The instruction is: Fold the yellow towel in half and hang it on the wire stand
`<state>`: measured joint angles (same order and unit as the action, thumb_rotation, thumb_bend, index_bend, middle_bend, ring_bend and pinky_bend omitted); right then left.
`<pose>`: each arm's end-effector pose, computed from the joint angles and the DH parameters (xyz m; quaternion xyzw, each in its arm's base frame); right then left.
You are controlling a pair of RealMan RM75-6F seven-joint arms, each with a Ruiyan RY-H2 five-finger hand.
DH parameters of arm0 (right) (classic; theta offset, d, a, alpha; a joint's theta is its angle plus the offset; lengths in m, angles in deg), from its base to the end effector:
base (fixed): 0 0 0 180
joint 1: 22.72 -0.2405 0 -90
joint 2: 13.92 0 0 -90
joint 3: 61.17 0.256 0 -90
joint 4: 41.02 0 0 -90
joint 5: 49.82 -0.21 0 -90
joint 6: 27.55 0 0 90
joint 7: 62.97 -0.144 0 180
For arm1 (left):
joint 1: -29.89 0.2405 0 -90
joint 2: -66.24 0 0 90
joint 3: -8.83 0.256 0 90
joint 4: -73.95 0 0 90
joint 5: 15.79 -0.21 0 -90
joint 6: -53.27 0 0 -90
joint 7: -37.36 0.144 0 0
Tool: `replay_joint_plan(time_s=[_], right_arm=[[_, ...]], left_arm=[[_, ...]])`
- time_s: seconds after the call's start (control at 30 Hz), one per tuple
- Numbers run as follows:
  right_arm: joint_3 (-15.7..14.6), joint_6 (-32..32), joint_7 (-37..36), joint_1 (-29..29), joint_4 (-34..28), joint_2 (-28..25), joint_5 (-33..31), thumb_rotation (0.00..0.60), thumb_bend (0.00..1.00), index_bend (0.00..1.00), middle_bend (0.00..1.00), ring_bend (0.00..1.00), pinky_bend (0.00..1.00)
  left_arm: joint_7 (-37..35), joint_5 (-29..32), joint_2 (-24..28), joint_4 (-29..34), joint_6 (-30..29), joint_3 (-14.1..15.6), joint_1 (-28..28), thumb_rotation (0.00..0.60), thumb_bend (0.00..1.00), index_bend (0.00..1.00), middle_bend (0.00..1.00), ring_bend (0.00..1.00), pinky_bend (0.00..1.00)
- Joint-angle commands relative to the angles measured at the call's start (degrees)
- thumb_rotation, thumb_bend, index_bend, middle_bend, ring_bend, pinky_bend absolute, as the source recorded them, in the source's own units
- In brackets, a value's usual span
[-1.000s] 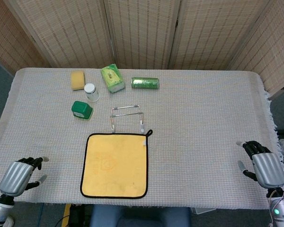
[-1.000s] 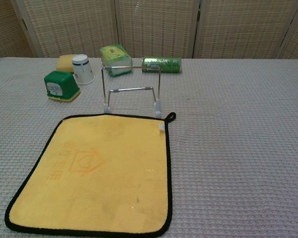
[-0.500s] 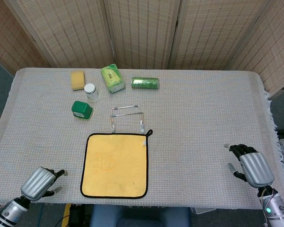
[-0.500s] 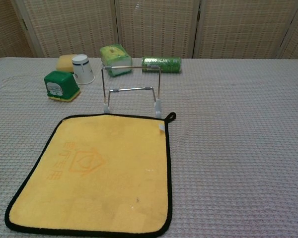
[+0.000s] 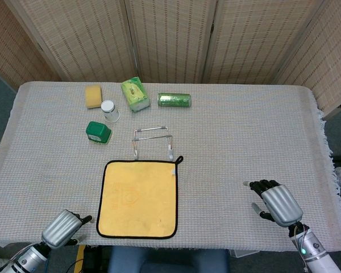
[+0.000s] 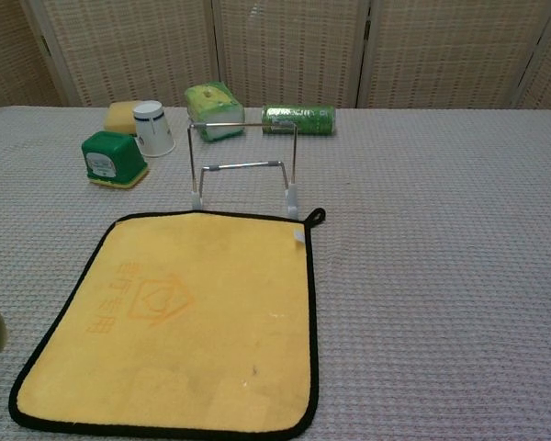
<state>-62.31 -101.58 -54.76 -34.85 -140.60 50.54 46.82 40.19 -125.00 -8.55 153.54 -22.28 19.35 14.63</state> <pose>-0.2511 -0.1897 0.1040 0.7290 -0.3531 0.3720 0.4534 -0.2840 0.1643 0.0469 -0.8223 -0.2887 -0.3396 0.3538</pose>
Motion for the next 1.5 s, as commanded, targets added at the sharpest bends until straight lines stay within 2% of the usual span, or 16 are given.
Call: replay_joint_plan(time_s=[0.03, 0.5, 1.17, 1.4, 1.5], right_arm=[[-0.37, 0.66, -0.16, -0.59, -0.12, 0.40, 0.59, 0.600, 0.35, 0.25, 0.39, 0.38, 0.39], [-1.52, 2.71, -0.70, -2.93, -0.35, 2.12, 2.54, 0.600, 0.35, 0.25, 0.40, 0.39, 0.39], [-2.28, 2.36, -1.58, -4.01, 0.06, 2.60, 3.50, 0.600, 0.35, 0.25, 0.41, 0.40, 0.39], [-2.95, 5.11, -0.42, -6.57, -0.56, 3.91, 6.47, 0.600, 0.38, 0.28, 0.43, 0.42, 0.39], [-3.18, 6.99, 0.38, -8.36, -0.56, 5.37, 8.30, 0.600, 0.38, 0.30, 0.47, 0.46, 0.43]], left_arm=[[-0.25, -0.38, -1.29, -0.83, 0.56, 0.36, -0.54, 0.600, 0.27, 0.43, 0.85, 0.79, 0.87], [-1.24, 0.02, -6.93, -4.48, 1.85, 1.00, -1.82, 0.600, 0.27, 0.44, 0.86, 0.79, 0.88], [-1.94, 1.99, -9.91, -6.53, 2.07, 0.36, -3.63, 0.600, 0.27, 0.51, 0.87, 0.81, 0.88], [-2.57, 2.27, -10.55, -7.40, 1.71, 0.43, -4.03, 0.600, 0.36, 0.56, 0.88, 0.81, 0.88], [-2.65, 2.34, -10.46, -7.31, 1.18, 0.51, -4.02, 0.600, 0.37, 0.58, 0.89, 0.82, 0.88]])
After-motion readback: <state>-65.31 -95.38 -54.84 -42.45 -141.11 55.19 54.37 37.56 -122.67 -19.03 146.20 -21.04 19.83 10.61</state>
